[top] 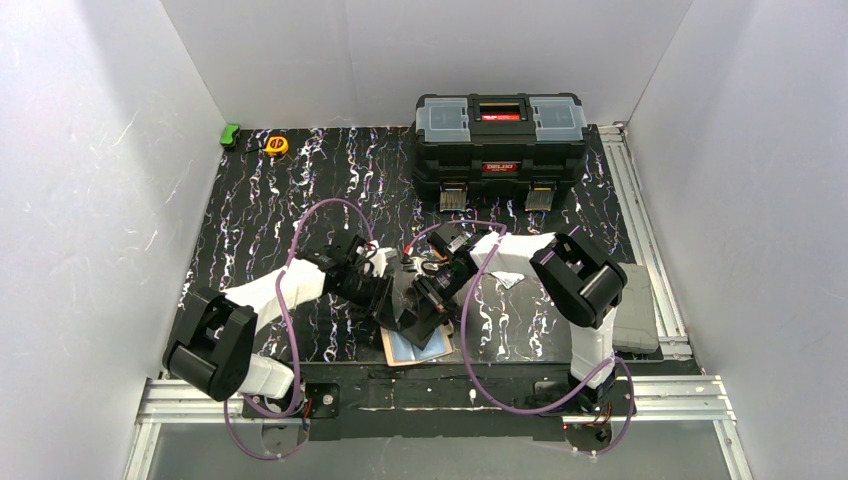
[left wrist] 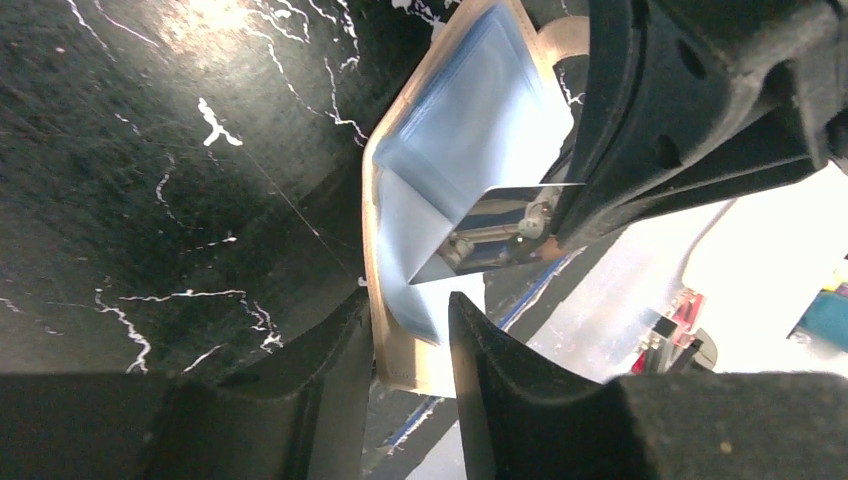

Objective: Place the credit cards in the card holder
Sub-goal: Insert the credit card into the card holder.

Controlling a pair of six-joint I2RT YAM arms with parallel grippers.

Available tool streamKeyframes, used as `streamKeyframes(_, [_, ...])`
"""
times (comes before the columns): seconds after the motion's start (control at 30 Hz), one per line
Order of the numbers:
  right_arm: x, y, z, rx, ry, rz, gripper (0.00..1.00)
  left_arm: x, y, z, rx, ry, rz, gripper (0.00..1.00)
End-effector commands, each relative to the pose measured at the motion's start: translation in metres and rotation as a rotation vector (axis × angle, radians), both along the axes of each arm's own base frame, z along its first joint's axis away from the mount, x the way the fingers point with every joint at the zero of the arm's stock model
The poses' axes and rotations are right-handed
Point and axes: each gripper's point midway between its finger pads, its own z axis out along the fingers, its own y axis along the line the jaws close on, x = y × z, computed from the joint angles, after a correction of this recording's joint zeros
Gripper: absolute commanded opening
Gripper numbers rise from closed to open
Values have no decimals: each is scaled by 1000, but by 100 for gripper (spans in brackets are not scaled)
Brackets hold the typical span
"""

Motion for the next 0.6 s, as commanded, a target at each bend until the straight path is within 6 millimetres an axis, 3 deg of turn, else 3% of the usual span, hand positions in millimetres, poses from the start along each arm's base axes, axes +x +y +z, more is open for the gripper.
streamKeyframes(0.0, [0,1,2,25,31,5,1,-12,-6,9,-56,83,16,31])
streamKeyframes(0.07, [1,2,0,24,34,4,1,-10,-7,9,-57,78,14,28])
streamKeyframes(0.1, [1,2,0,22,36,4,1,-8,-8,8,-56,66,12,19])
streamKeyframes(0.13, [1,2,-1,22,35,3,1,-3,-8,8,-51,49,12,4])
streamKeyframes(0.17, [2,1,-1,20,36,2,1,3,-9,8,-42,28,10,0])
streamKeyframes(0.57, [2,-20,-14,-35,17,-47,1,71,-25,11,-24,-195,-16,0])
